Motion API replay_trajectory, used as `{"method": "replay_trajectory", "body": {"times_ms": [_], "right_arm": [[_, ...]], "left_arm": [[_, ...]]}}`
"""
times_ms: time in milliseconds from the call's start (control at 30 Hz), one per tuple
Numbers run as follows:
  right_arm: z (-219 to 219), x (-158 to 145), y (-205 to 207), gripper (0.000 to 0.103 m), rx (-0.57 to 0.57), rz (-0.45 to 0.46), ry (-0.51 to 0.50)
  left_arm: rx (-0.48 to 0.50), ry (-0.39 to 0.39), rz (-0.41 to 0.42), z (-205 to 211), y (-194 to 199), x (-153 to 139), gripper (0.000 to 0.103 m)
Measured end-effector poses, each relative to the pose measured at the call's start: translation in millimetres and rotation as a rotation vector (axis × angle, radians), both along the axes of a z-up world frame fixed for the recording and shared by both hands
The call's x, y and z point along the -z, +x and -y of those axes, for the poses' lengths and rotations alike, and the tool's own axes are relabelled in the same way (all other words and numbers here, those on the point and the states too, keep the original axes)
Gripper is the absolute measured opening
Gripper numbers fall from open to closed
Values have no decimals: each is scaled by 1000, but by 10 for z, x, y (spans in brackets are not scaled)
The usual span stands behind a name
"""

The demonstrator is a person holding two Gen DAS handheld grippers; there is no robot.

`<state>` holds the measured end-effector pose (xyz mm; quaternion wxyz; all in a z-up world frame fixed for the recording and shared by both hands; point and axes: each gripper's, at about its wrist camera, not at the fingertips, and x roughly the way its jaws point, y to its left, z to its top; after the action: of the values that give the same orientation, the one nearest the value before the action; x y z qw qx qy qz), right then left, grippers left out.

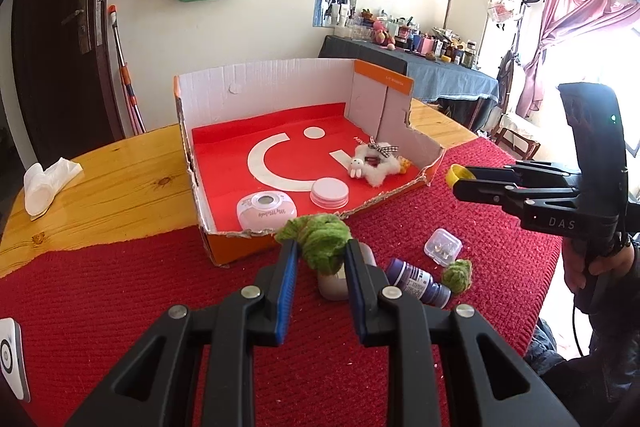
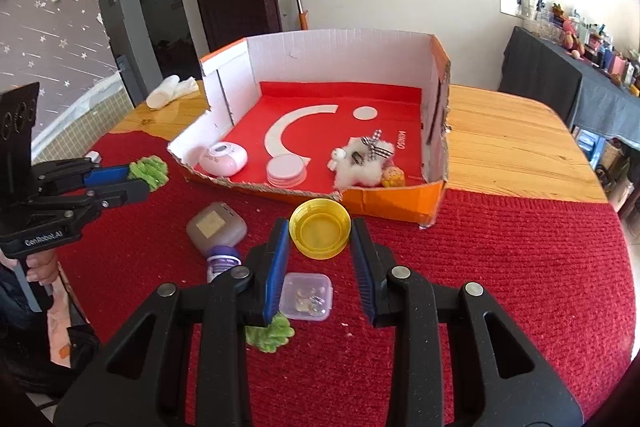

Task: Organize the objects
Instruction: 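Carry the yellow cap into the box with the right gripper while the left gripper carries the green plush in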

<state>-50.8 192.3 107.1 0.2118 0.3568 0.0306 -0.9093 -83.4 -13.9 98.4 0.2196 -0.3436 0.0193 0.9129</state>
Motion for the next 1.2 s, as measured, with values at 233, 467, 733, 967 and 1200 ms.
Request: {"method": "replay_trajectory", "body": {"times_ms": [233,467,733,967,1200], "right_arm": [[234,-242,-438,29,-84,11,12],[400,-140,-1066,29,-102,131,85],[570,150,-1461,29,-140,220,214],[670,363,-1627,29,-152,280,265],[707,456,-1640,29,-173,300,306]], "left_arm": [[38,-58,36,-190,-457,-177,25],[51,-135,156,-348,-1016,-38,25],[36,-200,241,-384,-1445,190,25],[44,-227,286,-436,-1639,360,25],[51,-238,319,-423,-1704,471,25]]}}
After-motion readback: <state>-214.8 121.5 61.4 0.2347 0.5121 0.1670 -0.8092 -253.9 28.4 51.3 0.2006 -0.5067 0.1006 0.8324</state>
